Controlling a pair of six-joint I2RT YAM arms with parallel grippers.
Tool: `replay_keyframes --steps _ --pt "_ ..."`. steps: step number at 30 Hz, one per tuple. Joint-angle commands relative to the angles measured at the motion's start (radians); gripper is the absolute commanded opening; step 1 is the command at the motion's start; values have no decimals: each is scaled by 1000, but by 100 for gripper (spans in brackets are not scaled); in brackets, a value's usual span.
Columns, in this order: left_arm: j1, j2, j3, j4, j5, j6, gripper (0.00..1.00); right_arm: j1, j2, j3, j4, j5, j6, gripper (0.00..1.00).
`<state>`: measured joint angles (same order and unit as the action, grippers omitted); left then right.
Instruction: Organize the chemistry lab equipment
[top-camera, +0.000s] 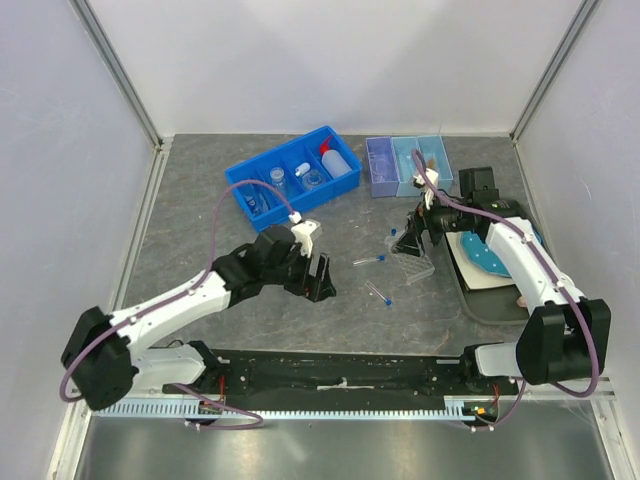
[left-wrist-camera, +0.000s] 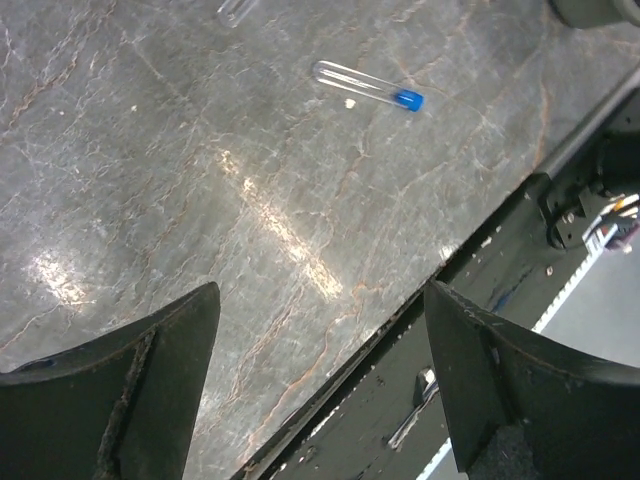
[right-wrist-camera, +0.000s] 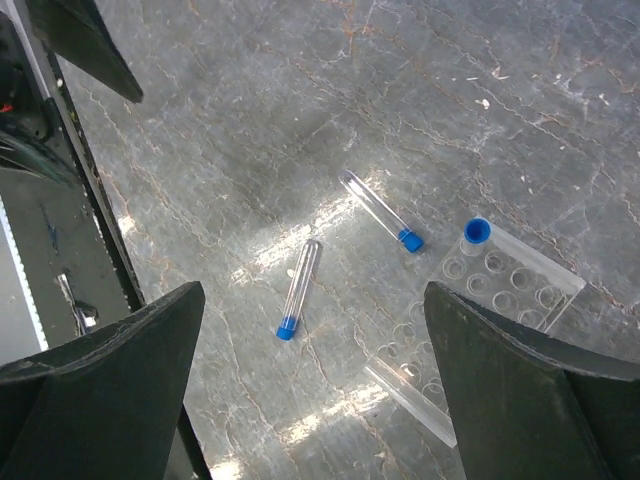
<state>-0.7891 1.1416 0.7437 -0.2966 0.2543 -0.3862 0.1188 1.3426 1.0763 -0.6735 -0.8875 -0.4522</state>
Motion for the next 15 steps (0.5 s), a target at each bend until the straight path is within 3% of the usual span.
replay_keyframes --steps 1,8,15 --pt "-30 134 111 44 -95 -109 88 -51 -28 -4 35 -111 7 98" --pt "-35 389 380 -68 -61 315 80 -97 -114 -16 40 -180 -14 98" --pt "-33 660 621 -228 -10 550 80 -153 -217 -70 129 -162 18 98"
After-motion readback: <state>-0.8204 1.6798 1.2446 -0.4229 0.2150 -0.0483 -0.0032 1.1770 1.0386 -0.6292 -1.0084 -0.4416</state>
